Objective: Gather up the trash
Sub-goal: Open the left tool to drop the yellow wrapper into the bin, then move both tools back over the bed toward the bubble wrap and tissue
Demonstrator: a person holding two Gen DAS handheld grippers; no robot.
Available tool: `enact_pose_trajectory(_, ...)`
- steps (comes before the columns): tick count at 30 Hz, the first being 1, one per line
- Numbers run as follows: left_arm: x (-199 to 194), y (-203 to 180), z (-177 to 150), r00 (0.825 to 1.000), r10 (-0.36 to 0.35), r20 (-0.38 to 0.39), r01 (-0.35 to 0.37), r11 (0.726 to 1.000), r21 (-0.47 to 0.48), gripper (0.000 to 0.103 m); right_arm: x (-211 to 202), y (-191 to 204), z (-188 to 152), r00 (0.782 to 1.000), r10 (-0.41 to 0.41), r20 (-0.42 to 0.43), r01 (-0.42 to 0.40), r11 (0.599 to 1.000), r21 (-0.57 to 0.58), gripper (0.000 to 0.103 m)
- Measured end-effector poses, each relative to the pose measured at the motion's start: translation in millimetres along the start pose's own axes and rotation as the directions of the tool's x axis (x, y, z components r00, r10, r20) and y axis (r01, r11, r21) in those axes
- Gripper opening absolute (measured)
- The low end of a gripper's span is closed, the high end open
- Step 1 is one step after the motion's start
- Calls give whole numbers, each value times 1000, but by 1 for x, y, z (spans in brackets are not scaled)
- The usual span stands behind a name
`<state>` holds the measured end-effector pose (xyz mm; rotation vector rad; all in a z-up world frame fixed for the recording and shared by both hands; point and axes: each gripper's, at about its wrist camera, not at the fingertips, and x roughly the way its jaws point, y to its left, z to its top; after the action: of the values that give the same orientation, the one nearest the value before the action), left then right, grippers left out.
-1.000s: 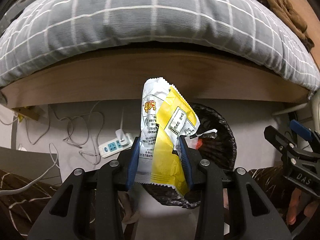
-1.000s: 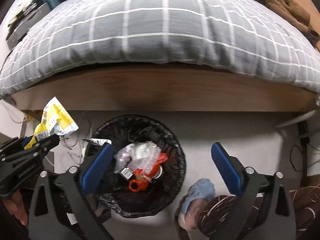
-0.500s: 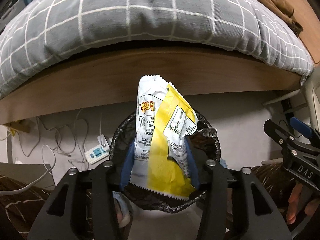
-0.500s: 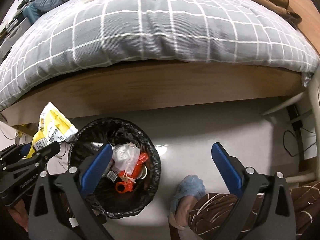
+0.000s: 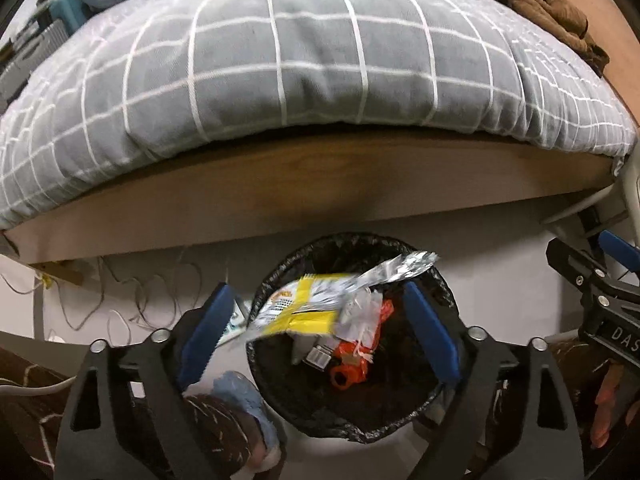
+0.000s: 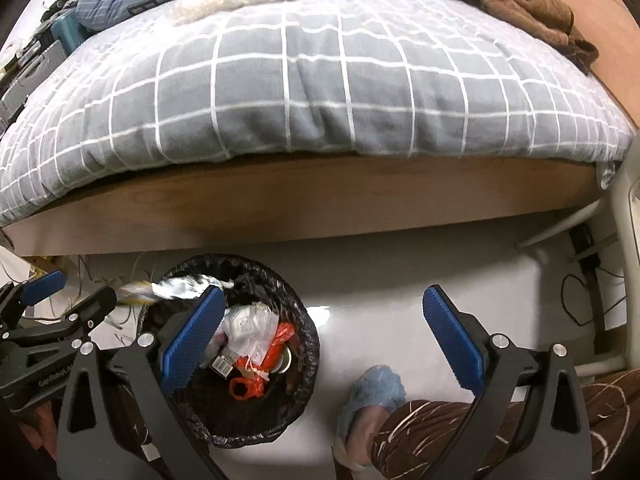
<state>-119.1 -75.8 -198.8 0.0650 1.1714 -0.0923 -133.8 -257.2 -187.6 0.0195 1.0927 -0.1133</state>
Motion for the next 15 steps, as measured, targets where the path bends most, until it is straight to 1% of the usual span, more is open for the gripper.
enact_pose_trajectory(1, -3, 0, 1, 1000, 6, 9, -6, 1000, 2, 94, -1, -1, 1, 1000, 1, 5, -1, 1000, 0, 95)
enact_pose_trajectory(3, -9, 0, 3, 999, 17, 30, -17, 1000, 2, 96, -5, -1, 5, 1000, 3, 21, -3, 1000, 1, 95)
enact_pose_trajectory(8, -27, 3, 13, 997, 14, 69, -14, 1000, -7, 97, -19, -1, 14, 997, 5, 71, -4, 1000, -10, 95)
enact_pose_trajectory(11, -41, 11, 22, 994, 7, 109, -5, 1000, -14, 97, -29, 0, 20, 994, 4, 112, -2, 1000, -18, 95)
enact_pose_trajectory(15, -63, 17, 34, 986, -7, 164, 10, 1000, -19, 97, -51, 2, 32, 982, 1, 190, 6, 999, -38, 95)
